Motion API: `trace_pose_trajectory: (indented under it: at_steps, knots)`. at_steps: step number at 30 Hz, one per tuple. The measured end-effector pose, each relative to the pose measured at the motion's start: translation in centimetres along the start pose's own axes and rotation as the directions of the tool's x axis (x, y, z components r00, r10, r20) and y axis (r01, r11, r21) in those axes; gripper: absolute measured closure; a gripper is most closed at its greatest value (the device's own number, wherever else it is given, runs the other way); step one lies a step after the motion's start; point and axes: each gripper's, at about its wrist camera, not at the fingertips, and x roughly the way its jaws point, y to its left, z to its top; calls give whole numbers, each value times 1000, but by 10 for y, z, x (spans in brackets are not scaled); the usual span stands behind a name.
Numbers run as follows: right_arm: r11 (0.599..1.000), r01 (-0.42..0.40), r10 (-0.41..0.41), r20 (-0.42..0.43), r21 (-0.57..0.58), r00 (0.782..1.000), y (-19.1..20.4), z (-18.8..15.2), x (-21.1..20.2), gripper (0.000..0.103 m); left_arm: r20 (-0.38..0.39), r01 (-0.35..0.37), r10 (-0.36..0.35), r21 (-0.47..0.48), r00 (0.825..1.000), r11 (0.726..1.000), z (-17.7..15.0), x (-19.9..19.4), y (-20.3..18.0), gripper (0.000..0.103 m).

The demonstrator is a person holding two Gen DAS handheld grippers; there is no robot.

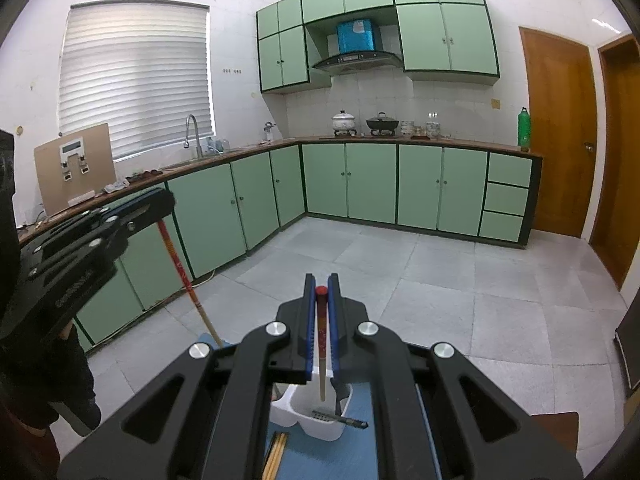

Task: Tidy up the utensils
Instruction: 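Carry both red chopsticks over the white holder and insert them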

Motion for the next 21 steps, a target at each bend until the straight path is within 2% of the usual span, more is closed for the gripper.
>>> trace_pose_trajectory:
  at_steps: [7,10,12,15,18,20,21]
  knots:
    - [999,-5,7,-59,41,998,-8,-23,36,98,-107,15,-20,-45,994,999,-43,44,6,97]
    - [999,-9,13,-107,40,994,-7,-36,51,97,-154,26,-35,-58,987,998,-59,59,10,97]
    - [999,-7,12,-144,35,989,-6,-44,59,97,-206,55,-68,-72,976,996,-69,70,11,97]
    - [999,5,2,-162,42,987,-5,-54,59,89,-245,56,-70,-65,967,996,-83,74,12,96]
    - [998,17,-10,-124,57,992,-6,-56,42,81,-240,56,-76,-89,968,995,-86,65,16,84]
    - [998,27,-22,-94,50,995,-5,-58,28,77,-226,55,-75,-96,971,994,-86,54,19,81]
    - [998,38,-35,-74,42,997,-5,-60,19,72,-220,52,-72,-96,973,994,-87,44,19,77]
